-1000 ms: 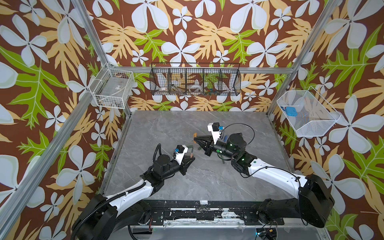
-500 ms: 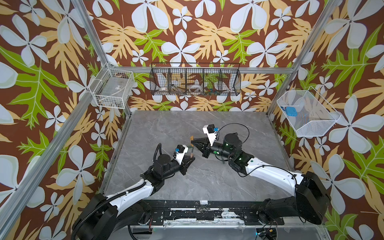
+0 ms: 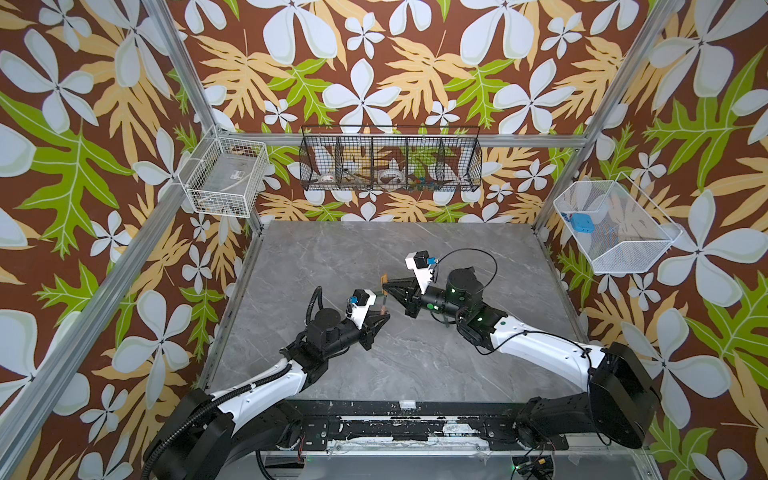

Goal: Insert the pens into the pen caps
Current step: 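Carry the orange cap with the right gripper above the held orange pen tip, then lower the orange cap with the right gripper onto the orange pen tip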

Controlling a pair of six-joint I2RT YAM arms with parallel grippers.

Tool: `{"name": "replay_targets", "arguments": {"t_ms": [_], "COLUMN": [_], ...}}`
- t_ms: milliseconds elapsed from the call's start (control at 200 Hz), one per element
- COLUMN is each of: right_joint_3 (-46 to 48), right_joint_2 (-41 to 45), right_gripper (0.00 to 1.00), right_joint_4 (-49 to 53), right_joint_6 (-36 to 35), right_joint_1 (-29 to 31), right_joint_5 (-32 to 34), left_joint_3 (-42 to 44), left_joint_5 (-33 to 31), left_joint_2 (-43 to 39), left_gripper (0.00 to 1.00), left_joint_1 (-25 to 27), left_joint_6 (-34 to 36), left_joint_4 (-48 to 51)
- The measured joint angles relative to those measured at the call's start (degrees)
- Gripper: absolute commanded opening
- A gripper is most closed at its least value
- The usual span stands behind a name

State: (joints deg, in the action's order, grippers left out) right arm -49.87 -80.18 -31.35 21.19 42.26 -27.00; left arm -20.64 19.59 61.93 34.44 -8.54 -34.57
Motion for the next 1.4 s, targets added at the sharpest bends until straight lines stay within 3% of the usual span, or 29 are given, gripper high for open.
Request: {"name": "replay_targets", "arguments": {"t_ms": [856,1396], "right_joint_3": [4.5,4.3], "right_joint_2": [-2.4,1.3], "right_gripper": [0.05,0.05], "right_joint_4": [-11.9,-5.0], "right_joint_6": [7.2,3.7], "right_joint_1": [0.5,0.8], "right_joint_5": [-0.2,1.4], "left_joint_3": [0.5,1.2], "left_joint_5": [-1.1,-1.1], "left_joint_2": [-0.8,-1.8], "left_gripper": [0.00,0.00], "left_joint_1": [0.0,0.1], "left_joint_6": [-0.2,-0.2], "left_joint_4": [0.3,-0.4]}}
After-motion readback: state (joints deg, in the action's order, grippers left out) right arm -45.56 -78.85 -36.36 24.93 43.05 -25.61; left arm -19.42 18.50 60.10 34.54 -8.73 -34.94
